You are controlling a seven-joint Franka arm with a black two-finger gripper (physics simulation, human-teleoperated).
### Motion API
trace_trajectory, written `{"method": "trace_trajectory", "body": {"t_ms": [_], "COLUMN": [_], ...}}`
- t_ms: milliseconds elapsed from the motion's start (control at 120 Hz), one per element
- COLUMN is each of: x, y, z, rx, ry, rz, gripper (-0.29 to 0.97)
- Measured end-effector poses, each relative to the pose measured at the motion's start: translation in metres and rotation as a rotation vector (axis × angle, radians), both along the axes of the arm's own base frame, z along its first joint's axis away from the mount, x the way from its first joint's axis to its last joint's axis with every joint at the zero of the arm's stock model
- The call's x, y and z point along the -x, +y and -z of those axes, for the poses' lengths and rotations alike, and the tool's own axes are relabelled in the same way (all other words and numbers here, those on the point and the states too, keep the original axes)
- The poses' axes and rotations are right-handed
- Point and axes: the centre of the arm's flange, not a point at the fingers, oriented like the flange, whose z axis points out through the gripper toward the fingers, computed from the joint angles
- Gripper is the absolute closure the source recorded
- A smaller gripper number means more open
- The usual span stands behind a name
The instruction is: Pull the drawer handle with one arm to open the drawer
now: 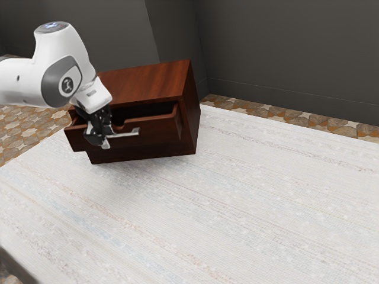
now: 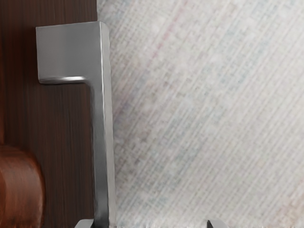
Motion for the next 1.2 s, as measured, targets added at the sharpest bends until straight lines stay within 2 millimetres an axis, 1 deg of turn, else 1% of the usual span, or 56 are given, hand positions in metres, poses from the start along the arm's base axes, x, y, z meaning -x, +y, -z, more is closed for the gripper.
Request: {"method": "trace_trajectory", "body": {"t_ms": [108, 500, 767, 842, 1000, 1092, 1200], "x": [0.011, 0.034, 0.053, 0.060, 0.077, 0.085, 0.095], "y": [-0.004, -0.019, -0.030, -0.035, -0.046, -0.051, -0.062], "z": [0.000, 0.005, 0.003, 0.006, 0.003, 0.006, 0.008], "rx": [0.003, 0.010, 0.012, 0.013, 0.013, 0.015, 0.016], "ry": [-0.003, -0.018, -0.033, -0.032, -0.048, -0.051, -0.057], "rz": [-0.003, -0.002, -0.004, -0.002, 0.005, 0.007, 0.017], "gripper": [0.44, 0.41, 0.42, 0.41, 0.43, 0.42, 0.41]}}
